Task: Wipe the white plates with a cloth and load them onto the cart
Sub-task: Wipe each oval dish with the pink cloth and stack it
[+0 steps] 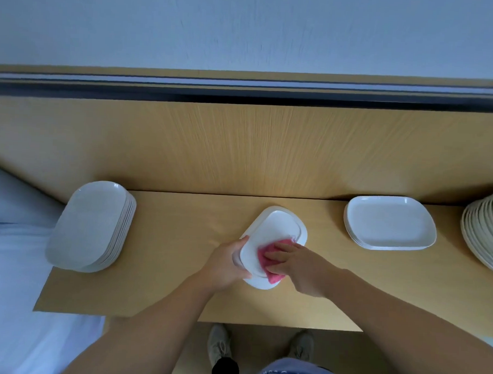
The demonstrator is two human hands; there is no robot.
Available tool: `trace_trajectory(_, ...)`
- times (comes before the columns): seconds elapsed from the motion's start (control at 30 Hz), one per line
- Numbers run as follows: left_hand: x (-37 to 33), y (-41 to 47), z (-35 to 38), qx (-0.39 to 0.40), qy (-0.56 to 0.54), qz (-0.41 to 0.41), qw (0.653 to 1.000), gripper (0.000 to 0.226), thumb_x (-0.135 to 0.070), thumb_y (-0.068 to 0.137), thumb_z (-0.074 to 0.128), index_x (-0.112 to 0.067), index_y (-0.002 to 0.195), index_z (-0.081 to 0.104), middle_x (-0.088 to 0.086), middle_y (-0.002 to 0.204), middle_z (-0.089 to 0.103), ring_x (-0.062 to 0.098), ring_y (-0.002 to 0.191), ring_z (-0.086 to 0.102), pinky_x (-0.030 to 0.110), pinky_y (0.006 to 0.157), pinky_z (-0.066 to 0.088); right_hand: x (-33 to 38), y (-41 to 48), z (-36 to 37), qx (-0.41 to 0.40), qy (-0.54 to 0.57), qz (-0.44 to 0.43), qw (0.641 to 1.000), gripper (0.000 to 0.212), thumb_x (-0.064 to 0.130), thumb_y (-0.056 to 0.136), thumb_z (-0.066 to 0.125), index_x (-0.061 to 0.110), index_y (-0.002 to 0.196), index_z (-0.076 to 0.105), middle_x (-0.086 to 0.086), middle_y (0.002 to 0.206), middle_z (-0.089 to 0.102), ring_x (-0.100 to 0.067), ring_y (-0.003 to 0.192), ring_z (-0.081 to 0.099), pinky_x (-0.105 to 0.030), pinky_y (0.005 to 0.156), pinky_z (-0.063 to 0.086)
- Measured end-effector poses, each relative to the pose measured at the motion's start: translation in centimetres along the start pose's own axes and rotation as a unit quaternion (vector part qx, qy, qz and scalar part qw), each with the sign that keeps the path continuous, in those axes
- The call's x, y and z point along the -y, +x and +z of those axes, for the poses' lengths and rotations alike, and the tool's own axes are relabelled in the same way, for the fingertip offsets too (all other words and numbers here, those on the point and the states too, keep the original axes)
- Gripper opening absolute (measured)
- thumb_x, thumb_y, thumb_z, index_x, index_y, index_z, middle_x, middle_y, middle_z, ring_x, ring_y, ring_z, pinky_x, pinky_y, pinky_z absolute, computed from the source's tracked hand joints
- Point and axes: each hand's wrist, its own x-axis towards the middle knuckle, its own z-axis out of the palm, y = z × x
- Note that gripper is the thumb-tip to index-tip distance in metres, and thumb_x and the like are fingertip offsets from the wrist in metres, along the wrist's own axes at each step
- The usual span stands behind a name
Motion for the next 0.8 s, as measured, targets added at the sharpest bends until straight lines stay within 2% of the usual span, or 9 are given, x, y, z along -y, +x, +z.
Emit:
trace_trajectory(0.07,-0.4,-0.5,0.2,-0.002,-0.021,-0.006,1.000,0.066,-0.005,0.073,0.075,-0.033,0.128,0.052,-0.020,0.117,0.058,0.010,0.114,0.055,0.017,0.086,0.047,-0.6,-0.6,-1.0,-0.047,0.022,0.010,0.999,0.060,-0.007,0.083,0.055,0.023,0.135,0.057,0.004,0.148,0.045,-0.019,0.143,0.030,-0.037,0.115,0.030)
trace_trajectory(0.13,-1.1,-1.1,0.3,-0.017,-0.068,-0.039,0.997,0.059,-0.010,0.080,0.073,-0.036,0.124,0.044,-0.017,0.115,0.055,0.013,0.111,0.054,0.018,0.082,0.049,-1.4,-0.9,-1.9,-0.102,0.036,0.021,0.994,0.063,-0.012,0.080,0.057,0.021,0.133,0.059,0.002,0.146,0.048,-0.020,0.138,0.039,-0.037,0.107,0.041)
trace_trajectory(0.2,-1.8,-1.6,0.3,-0.067,-0.081,-0.084,0.991,0.055,-0.017,0.086,0.070,-0.023,0.134,0.044,-0.005,0.120,0.055,0.020,0.112,0.054,0.025,0.083,0.050,-1.8,-1.0,-3.3,-0.144,0.035,0.011,0.989,0.065,-0.014,0.076,0.061,0.021,0.130,0.061,0.001,0.143,0.051,-0.023,0.132,0.048,-0.039,0.098,0.049)
trace_trajectory(0.27,-2.7,-2.2,0.0,-0.103,-0.064,-0.096,0.988,0.039,-0.021,0.087,0.066,-0.011,0.123,0.056,0.007,0.117,0.059,0.027,0.107,0.057,0.041,0.086,0.051,-1.8,-0.8,-5.0,-0.175,0.031,-0.017,0.984,0.062,-0.013,0.074,0.064,0.019,0.126,0.064,0.001,0.139,0.055,-0.025,0.124,0.055,-0.039,0.092,0.052)
trace_trajectory(0.3,-3.2,-2.6,-0.2,-0.112,-0.065,-0.094,0.987,0.030,-0.022,0.088,0.065,-0.012,0.115,0.060,0.007,0.112,0.061,0.026,0.103,0.059,0.042,0.087,0.052,-1.6,-0.7,-5.8,-0.188,0.030,-0.029,0.981,0.058,-0.013,0.075,0.064,0.018,0.125,0.065,0.001,0.137,0.057,-0.025,0.120,0.057,-0.035,0.092,0.051)
trace_trajectory(0.43,-5.1,-4.5,-0.3,-0.168,-0.060,-0.083,0.980,0.014,-0.024,0.089,0.065,-0.021,0.103,0.062,-0.005,0.099,0.064,0.016,0.093,0.061,0.031,0.078,0.051,-1.4,-0.5,-8.2,-0.226,0.038,-0.065,0.971,0.054,-0.011,0.080,0.058,0.017,0.126,0.065,0.003,0.138,0.056,-0.019,0.122,0.055,-0.021,0.099,0.037)
trace_trajectory(0.53,-5.5,-5.9,-0.4,-0.232,-0.024,-0.090,0.968,0.019,-0.028,0.088,0.066,-0.020,0.105,0.065,-0.006,0.098,0.065,0.013,0.089,0.061,0.028,0.074,0.051,-1.5,0.1,-8.8,-0.237,0.051,-0.091,0.966,0.056,-0.011,0.083,0.049,0.017,0.129,0.062,0.004,0.141,0.052,-0.016,0.128,0.049,-0.024,0.104,0.036)
trace_trajectory(0.67,-5.2,-8.3,-1.4,-0.312,-0.018,-0.110,0.943,0.012,-0.030,0.089,0.064,-0.023,0.098,0.063,-0.007,0.091,0.063,0.006,0.078,0.058,0.017,0.058,0.040,-0.7,1.1,-8.8,-0.265,0.084,-0.121,0.953,0.056,-0.008,0.080,0.046,0.015,0.129,0.062,0.001,0.139,0.054,-0.015,0.127,0.049,-0.031,0.104,0.041)
trace_trajectory(0.8,-4.4,-10.9,-3.1,-0.383,-0.020,-0.100,0.918,0.005,-0.029,0.090,0.063,-0.028,0.091,0.058,-0.009,0.087,0.062,0.007,0.077,0.058,0.020,0.060,0.042,0.8,2.5,-8.3,-0.278,0.075,-0.145,0.947,0.051,-0.004,0.078,0.047,0.013,0.122,0.067,-0.004,0.131,0.061,-0.017,0.124,0.050,-0.033,0.102,0.042)
